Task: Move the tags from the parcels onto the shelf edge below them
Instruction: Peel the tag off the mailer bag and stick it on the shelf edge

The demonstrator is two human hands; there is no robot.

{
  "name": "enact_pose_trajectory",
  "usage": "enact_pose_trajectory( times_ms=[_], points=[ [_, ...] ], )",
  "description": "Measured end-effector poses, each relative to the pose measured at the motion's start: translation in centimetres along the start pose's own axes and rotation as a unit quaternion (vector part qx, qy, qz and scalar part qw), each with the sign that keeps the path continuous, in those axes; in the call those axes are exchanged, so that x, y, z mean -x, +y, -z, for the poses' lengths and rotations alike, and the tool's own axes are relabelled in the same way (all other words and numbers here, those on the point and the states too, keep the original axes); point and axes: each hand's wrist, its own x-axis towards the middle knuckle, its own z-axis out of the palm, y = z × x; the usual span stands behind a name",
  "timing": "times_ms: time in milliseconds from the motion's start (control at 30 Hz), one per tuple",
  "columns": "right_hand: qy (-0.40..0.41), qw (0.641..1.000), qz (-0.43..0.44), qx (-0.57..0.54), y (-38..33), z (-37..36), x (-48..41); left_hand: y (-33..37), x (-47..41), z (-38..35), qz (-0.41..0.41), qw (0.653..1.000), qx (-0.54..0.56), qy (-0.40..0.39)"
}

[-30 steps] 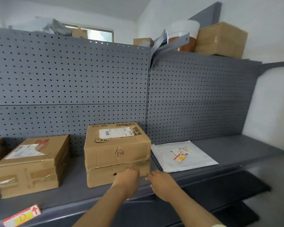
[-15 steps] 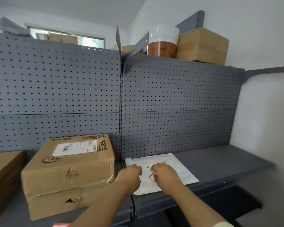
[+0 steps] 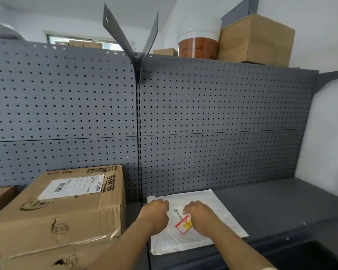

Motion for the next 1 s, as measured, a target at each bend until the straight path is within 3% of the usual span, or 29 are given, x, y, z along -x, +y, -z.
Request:
enact_pose_trajectory(
  times_ms=[267,667,1000],
  points=[
    [-0.106,0.991,0.024,0.072,0.4,-2.1,-1.7,-1.0,-1.7,-1.0,0.002,0.999,-0.016,-0.029],
    [-0.026,0.992,-0.015,0.122,1.7,-2.0,-0.5,-0.6,-1.1,-0.8,-0.04,0.999,-0.021,-0.031],
    [0.057,0.995,-0.068,0.041,1.4,-0.3,4.6,2.0,2.8,-1.4,-0.085,0.996,-0.033,-0.021]
  ],
)
